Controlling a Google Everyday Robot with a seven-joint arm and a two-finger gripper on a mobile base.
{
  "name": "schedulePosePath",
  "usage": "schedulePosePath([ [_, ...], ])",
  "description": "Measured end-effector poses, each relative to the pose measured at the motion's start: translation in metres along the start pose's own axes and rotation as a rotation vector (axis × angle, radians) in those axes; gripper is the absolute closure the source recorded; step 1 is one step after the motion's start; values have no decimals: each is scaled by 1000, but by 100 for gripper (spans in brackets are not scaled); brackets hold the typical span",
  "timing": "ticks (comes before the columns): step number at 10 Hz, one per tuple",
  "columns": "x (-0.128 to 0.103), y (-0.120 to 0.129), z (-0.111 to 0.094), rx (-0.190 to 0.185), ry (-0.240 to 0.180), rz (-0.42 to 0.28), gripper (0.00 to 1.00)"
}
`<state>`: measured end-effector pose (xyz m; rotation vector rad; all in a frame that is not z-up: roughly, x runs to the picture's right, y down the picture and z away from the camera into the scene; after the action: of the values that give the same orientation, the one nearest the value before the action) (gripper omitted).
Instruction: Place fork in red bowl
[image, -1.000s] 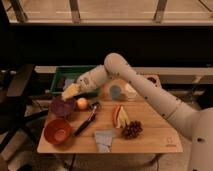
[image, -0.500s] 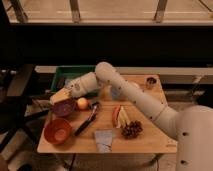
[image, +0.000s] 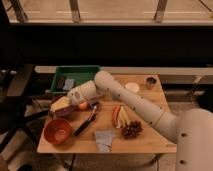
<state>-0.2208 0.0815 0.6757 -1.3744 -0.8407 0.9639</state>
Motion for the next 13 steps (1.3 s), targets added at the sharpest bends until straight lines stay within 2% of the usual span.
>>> schedulePosePath([
  [2, 12, -12, 3, 19, -3, 39, 91],
  [3, 18, -19, 3, 34, -3, 61, 82],
  [4, 25, -27, 1, 66, 2, 88, 69],
  [5, 29, -31, 0, 86, 7, 103, 61],
  [8, 35, -35, -4, 143, 21, 135, 28],
  [10, 37, -38, -6, 171, 20, 154, 20],
  [13, 38, -39, -7, 173, 19, 156, 20],
])
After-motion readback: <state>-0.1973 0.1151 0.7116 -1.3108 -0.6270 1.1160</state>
